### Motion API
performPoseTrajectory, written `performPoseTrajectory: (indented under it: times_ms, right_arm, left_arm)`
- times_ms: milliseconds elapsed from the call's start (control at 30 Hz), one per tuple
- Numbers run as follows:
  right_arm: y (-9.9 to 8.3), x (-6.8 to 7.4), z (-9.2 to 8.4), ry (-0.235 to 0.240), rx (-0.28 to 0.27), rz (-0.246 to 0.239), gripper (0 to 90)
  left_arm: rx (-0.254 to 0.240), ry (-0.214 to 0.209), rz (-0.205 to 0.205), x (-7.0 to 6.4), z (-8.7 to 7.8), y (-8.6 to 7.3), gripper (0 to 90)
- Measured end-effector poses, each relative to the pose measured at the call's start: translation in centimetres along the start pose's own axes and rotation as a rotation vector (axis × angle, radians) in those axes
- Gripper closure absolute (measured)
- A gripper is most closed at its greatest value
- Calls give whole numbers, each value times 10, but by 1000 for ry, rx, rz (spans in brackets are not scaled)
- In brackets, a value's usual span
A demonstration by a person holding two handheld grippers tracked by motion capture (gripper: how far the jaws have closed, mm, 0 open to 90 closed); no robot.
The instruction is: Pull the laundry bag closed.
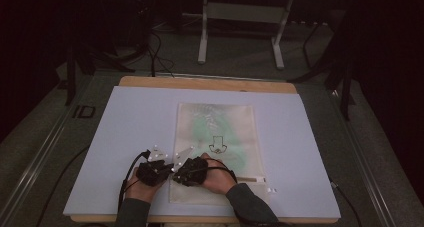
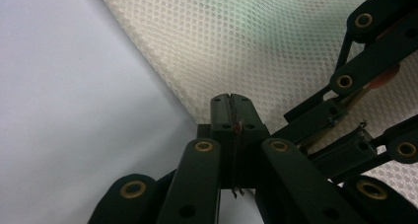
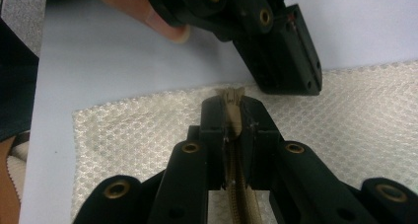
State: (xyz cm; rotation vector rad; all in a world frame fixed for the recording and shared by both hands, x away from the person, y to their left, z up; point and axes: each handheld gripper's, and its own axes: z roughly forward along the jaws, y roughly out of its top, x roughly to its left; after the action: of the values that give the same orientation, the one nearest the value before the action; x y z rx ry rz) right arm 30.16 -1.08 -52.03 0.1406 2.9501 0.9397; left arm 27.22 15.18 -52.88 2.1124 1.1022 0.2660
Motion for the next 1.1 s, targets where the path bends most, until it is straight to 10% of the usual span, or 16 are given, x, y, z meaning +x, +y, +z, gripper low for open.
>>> performPoseTrajectory:
  times_ms: [1100]
  right_arm:
    - [-10,-7,-9,17,-7,13,825]
  left_arm:
    - [49,-17,-43,3,3,2,899]
